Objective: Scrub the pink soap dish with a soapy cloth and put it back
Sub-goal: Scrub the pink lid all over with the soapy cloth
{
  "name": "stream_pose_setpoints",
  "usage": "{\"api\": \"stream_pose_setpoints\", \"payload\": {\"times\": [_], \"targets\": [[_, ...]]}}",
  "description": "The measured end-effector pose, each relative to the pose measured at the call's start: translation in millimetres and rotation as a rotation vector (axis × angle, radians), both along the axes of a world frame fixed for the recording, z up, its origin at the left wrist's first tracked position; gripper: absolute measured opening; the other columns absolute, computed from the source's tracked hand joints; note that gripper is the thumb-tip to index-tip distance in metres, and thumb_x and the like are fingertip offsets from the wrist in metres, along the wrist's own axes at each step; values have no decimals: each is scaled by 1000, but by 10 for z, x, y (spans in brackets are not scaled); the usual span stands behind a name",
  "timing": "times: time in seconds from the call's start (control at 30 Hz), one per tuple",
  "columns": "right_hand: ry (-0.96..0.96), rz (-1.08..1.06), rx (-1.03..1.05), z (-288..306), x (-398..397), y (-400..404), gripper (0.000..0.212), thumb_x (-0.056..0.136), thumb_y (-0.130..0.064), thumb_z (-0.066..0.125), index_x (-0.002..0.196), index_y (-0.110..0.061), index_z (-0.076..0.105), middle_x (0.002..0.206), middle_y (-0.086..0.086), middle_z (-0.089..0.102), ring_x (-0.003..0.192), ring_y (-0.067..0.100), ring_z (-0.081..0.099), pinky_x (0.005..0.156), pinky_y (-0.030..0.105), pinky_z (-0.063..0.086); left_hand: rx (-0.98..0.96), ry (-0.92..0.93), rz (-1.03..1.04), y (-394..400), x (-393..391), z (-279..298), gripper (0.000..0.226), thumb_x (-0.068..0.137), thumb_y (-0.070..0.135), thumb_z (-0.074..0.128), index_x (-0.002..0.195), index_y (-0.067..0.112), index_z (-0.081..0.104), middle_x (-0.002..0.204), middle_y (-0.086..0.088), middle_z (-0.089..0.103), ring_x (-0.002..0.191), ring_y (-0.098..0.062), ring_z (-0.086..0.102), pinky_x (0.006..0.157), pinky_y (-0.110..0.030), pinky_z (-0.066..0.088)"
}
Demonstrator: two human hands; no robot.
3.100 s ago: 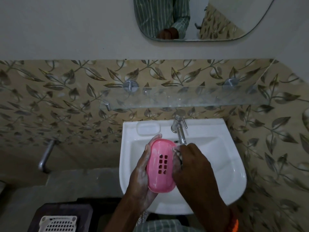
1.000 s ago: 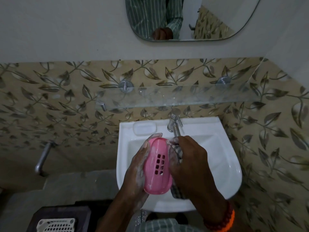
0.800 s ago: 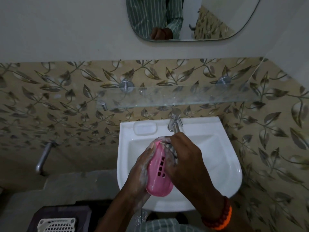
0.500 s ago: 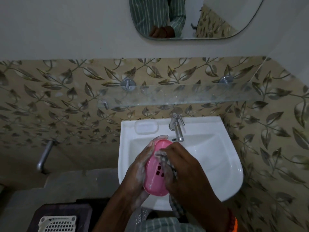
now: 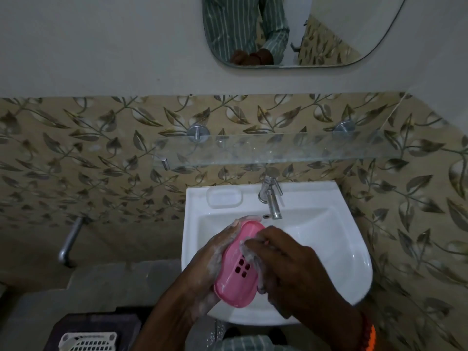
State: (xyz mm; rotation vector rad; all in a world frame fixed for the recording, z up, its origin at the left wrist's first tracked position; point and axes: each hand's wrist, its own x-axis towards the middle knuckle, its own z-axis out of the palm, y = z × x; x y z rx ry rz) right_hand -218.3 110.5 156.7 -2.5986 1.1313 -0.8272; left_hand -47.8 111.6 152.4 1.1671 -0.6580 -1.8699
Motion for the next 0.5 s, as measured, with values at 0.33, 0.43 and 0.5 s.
{"api": "stream_pose_setpoints", "payload": {"times": [0.33, 0.43, 0.5], "targets": [[48, 123, 3, -65, -40, 96, 37, 82, -21, 63, 119, -17, 59, 115, 1, 56, 83, 14, 63, 54, 28, 58, 72, -40, -83, -3, 122, 23, 39, 100, 45, 48, 122, 26, 75, 122, -19, 73, 113, -37, 70, 99, -56, 54], [63, 40, 21, 12, -104, -57, 37, 87, -35, 56, 117, -15, 62, 112, 5, 60, 79, 8, 60, 56, 20, 55, 30, -56, -131, -6, 123, 43, 38, 99, 47, 48, 111, 28, 79, 107, -14, 78, 90, -27, 75, 79, -42, 60], [58, -40, 33, 46, -126, -139, 35, 91, -34, 50, 114, -14, 67, 106, 4, 61, 73, 6, 57, 54, 14, 48, 22, -85, -145, -10, 135, 55, 37, 98, 48, 49, 107, 27, 79, 101, -15, 78, 82, -26, 74, 73, -39, 61]]}}
